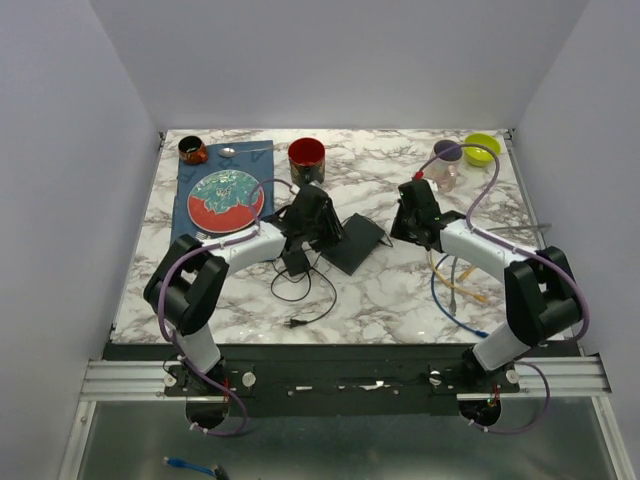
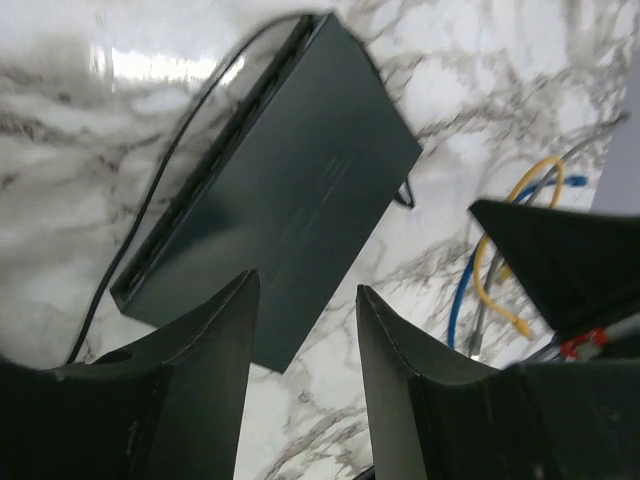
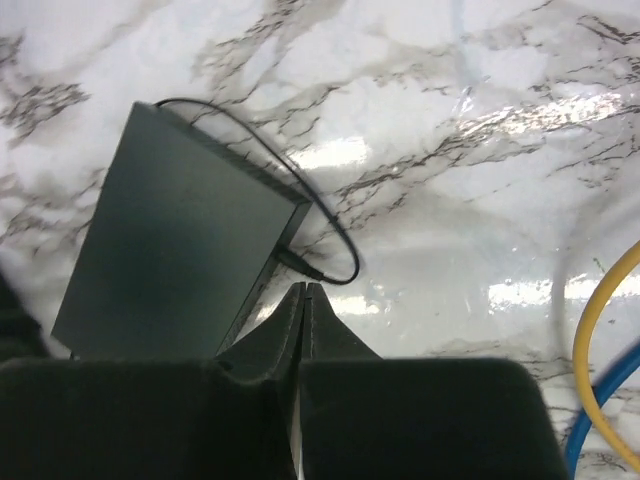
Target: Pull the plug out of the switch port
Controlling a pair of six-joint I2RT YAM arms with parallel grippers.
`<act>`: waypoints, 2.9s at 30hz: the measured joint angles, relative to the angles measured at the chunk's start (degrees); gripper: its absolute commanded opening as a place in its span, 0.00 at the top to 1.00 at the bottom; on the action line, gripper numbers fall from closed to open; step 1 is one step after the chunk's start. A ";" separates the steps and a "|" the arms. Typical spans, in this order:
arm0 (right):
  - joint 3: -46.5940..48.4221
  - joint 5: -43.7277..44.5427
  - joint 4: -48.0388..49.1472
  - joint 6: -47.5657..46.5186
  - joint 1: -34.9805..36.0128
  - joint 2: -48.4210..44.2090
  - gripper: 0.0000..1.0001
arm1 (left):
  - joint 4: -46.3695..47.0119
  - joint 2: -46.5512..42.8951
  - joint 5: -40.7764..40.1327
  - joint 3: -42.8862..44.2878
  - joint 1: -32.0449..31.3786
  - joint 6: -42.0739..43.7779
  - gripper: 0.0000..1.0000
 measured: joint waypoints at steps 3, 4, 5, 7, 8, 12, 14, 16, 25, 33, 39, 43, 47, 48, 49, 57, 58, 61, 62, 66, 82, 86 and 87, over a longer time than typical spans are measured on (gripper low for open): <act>3.17 1.64 -1.29 0.26 -0.74 3.61 0.99 | 0.35 -0.94 -0.17 -4.37 -1.99 -0.48 0.48; 4.26 2.19 -1.57 0.35 -0.92 4.48 0.99 | 0.28 -1.44 -0.17 -5.68 -2.58 -0.59 0.48; 5.33 2.67 -1.66 0.37 -1.11 5.40 0.99 | 0.50 -2.21 -0.17 -7.28 -3.19 -0.72 0.48; 6.78 3.26 -1.70 0.50 -1.42 7.19 0.99 | 0.63 -3.41 -0.17 -9.55 -3.69 -1.05 0.48; 7.10 3.39 -1.66 0.52 -1.53 8.00 0.99 | 1.01 -3.87 -0.17 -10.56 -3.91 -1.27 0.48; 7.17 2.69 -1.75 0.96 -1.66 12.07 0.99 | 2.40 -4.37 -0.17 -13.33 -4.74 -1.97 0.49; 6.54 1.57 -1.53 1.25 -1.66 13.44 0.99 | 2.45 -4.37 -0.17 -13.79 -5.01 -1.99 0.48; 5.46 0.50 -0.98 1.79 -1.53 13.68 0.99 | 2.56 -4.37 -0.13 -13.84 -5.01 -1.97 0.48; 0.66 -1.14 3.61 2.71 0.92 10.97 0.99 | 3.87 -3.93 0.81 -13.81 -3.34 -1.99 0.48; -0.79 -3.02 4.85 3.10 2.58 9.99 0.99 | 3.39 -2.27 1.75 -13.29 1.16 -1.95 0.48; -2.67 -3.82 3.78 3.15 3.28 7.04 0.91 | 1.88 -0.02 1.70 -9.05 3.32 -1.07 0.48; -5.22 -2.60 2.14 2.95 3.41 -0.35 0.66 | 0.31 -0.04 0.52 -6.16 4.09 0.44 0.47; -6.45 -2.19 2.40 1.84 3.45 -7.69 0.53 | -0.85 -1.77 -1.31 -4.90 4.20 1.57 0.44; -6.64 -2.25 2.78 1.36 3.45 -8.50 0.50 | -1.18 -2.86 -1.70 -4.66 4.31 1.86 0.44; -6.69 -2.34 3.17 0.37 3.45 -8.63 0.49 | -1.38 -3.58 -1.77 -4.37 4.31 2.01 0.43; -4.17 -2.84 1.27 -9.75 4.13 -1.99 0.50 | -3.76 -2.32 0.98 3.30 4.39 4.68 0.44; -3.91 -2.58 0.59 -10.64 4.20 -1.99 0.50 | -4.24 -1.14 1.99 4.87 4.39 5.14 0.44; -2.16 -1.70 -0.52 -12.90 4.42 -1.84 0.51 | -5.14 1.99 3.98 8.07 4.26 6.21 0.44; -1.42 -1.51 -0.79 -13.57 4.52 -1.77 0.51 | -5.55 3.08 4.85 8.79 4.26 6.45 0.44; 3.23 -0.90 -2.64 -16.85 5.60 0.72 0.51 | -6.75 6.36 7.74 10.21 4.04 7.19 0.45; 6.45 1.88 -7.78 -23.28 9.33 6.12 0.52 | -9.22 11.13 11.85 10.05 3.89 8.57 0.46; 6.45 2.40 -7.58 -23.56 9.40 8.22 0.52 | -8.72 11.23 12.35 9.57 3.89 8.31 0.46; 6.45 2.54 -7.56 -23.56 9.40 8.94 0.52 | -8.44 11.23 12.44 9.42 3.89 8.28 0.46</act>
